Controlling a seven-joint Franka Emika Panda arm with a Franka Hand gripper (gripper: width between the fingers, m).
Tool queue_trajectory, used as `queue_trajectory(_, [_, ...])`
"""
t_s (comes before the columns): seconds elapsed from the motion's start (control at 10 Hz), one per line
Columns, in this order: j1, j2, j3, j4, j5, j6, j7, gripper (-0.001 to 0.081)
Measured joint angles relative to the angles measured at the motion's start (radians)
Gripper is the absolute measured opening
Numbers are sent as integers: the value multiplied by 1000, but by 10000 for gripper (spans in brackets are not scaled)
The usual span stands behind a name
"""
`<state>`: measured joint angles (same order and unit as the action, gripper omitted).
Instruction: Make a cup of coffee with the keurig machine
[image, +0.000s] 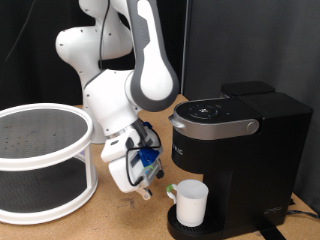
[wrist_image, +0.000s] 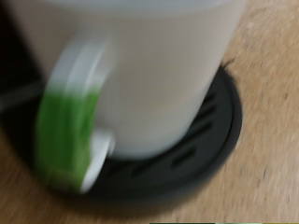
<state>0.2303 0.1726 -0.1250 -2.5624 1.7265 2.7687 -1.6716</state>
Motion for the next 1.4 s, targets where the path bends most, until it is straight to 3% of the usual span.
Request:
queue_trajectory(0.3, [-51,-82,-44,-89,-139,-84,51,800])
queue_trajectory(0.7, [-52,-95,-44,-97,-140,-86,25,800])
queue_trajectory(1.0, [-66,-208,-61,-128,-174,-150,42,800])
queue_trajectory(1.4, [-99,-366,-83,-150,-387,-243,286,800])
